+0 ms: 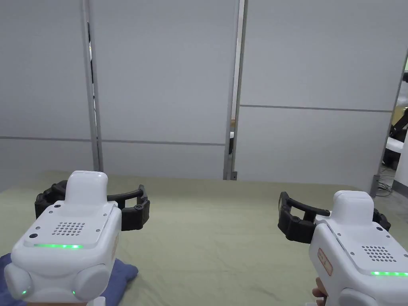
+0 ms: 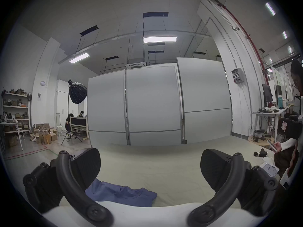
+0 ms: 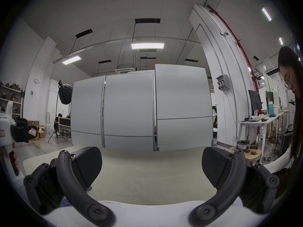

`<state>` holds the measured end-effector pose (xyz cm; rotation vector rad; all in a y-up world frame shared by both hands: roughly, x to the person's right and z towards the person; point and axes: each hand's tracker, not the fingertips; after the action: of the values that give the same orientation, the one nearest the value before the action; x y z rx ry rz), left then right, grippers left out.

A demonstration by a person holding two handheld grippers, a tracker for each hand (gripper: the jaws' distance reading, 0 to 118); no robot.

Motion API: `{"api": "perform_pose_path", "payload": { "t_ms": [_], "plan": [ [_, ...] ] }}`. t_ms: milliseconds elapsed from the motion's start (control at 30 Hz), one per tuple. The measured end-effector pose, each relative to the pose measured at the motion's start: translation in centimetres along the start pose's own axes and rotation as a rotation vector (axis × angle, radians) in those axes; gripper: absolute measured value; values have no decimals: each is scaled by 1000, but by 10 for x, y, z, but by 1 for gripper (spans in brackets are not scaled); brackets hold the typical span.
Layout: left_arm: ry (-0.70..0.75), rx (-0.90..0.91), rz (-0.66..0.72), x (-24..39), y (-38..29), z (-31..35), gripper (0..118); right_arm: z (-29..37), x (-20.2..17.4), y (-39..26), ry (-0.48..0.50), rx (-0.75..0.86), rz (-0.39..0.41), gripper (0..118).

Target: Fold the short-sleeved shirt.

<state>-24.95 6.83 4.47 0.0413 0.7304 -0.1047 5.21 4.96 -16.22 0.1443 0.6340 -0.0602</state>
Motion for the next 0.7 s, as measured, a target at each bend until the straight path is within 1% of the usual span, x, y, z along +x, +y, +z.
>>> {"api": "perform_pose_path", "payload": {
  "t_ms": [67,167,233,300,367,433,500,700],
  "plan": [
    [10,-8,5,-1,2,1,118,-1,0,0,-1,-15,-8,118],
    [1,-18,34,-5,2,0,118,-2,5,0,10,-29,-60,118],
    [-17,-29,52,-8,2,-1,118,-3,4,0,-2,-33,-52,118],
    [-13,-26,58,-9,2,0,118,-3,4,0,-12,-21,-20,118],
    [-24,-32,65,-10,2,-1,118,-4,4,0,-22,-21,-10,118],
    [-32,-39,64,-9,3,-1,118,-5,6,1,-28,-37,-23,118],
    [-23,-34,53,-8,2,0,118,-5,8,1,-12,-47,-36,118],
    [-11,-31,35,-5,1,0,118,-4,7,-1,-6,-56,-17,118]
  ]
}}
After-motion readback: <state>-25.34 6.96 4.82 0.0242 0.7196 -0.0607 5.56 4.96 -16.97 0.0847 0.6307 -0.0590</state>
